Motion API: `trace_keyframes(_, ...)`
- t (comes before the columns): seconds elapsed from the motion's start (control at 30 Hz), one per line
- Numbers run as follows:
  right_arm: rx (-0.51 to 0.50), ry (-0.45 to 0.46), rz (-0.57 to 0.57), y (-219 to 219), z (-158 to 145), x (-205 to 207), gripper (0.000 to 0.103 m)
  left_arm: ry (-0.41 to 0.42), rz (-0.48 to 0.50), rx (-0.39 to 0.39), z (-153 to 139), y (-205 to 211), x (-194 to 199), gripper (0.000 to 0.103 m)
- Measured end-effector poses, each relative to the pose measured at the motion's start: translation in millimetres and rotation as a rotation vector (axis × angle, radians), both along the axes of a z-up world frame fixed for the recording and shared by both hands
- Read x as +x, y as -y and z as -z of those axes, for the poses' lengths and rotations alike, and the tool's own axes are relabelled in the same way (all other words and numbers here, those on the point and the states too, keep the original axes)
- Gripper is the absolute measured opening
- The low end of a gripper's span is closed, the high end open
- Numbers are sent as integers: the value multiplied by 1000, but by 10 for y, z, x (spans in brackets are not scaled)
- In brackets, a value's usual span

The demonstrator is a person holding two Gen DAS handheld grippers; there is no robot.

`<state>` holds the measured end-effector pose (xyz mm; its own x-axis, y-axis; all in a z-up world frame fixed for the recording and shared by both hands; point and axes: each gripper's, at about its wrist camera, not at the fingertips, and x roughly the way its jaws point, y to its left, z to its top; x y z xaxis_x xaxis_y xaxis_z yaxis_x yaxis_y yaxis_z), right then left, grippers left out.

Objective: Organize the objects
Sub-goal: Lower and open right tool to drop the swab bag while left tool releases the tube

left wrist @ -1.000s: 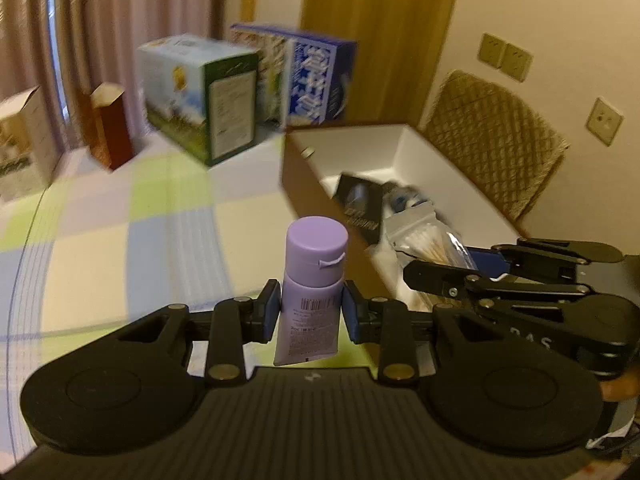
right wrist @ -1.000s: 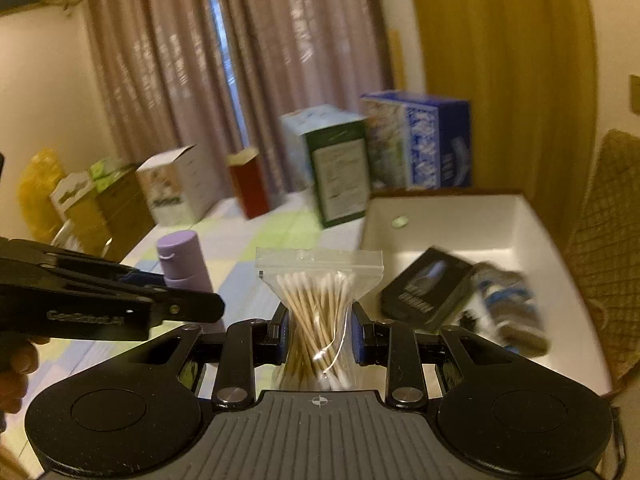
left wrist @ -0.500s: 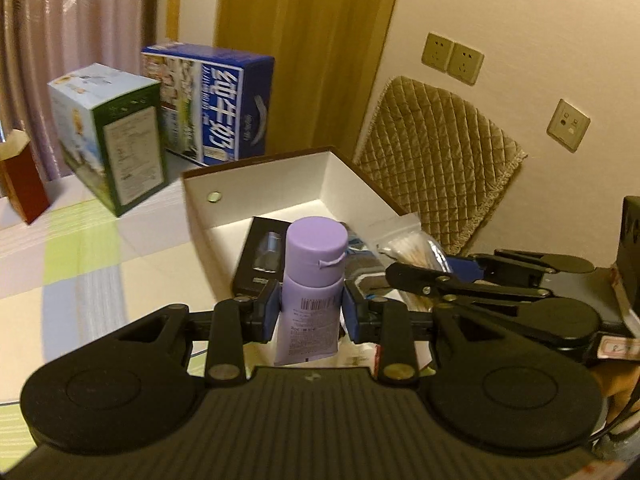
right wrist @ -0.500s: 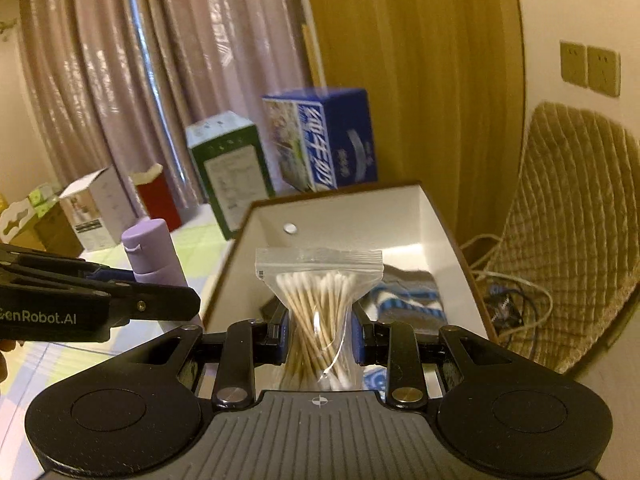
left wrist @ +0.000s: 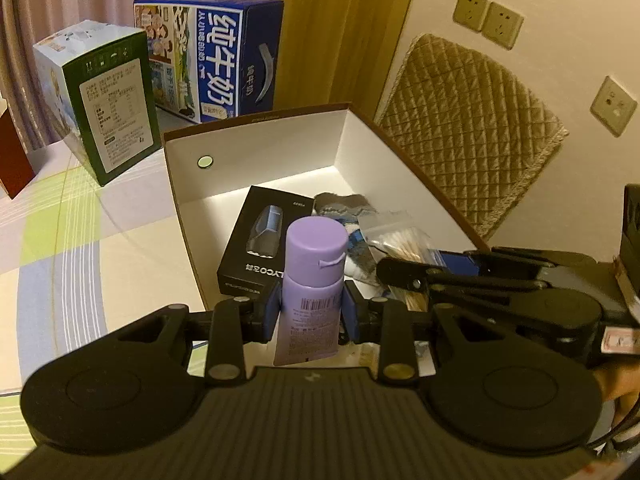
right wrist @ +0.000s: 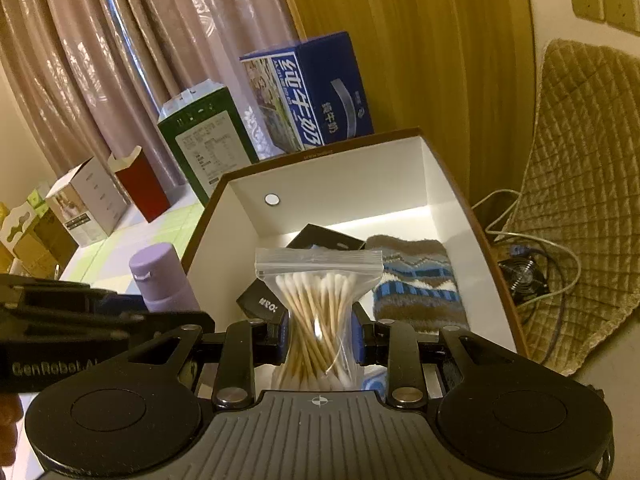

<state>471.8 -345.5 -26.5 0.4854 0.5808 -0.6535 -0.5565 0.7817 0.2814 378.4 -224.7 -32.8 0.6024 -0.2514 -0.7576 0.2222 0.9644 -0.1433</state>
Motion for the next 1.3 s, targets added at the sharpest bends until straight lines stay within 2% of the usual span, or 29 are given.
trace_keyframes(0.13,-10,12,-11,-62,47,134,29,-18,-19,15,61,-1,98,28)
trace_keyframes(0.27,-13,13,-9,-59,76,235,48,-35,-33,23,116,2,175,28)
trace_keyframes(0.37,-14,15,-11,-29,84,282,53,-46,-41,25,146,2,214,28)
trace_keyframes(1.1,-26,-18,0,158,104,261,58,-80,-60,72,347,37,476,28)
trace_keyframes(1.23,-27,-17,-7,170,92,210,65,-71,-64,83,338,17,503,45)
trace_keyframes(1.3,-29,-13,-15,172,78,177,69,-66,-65,90,326,18,494,47)
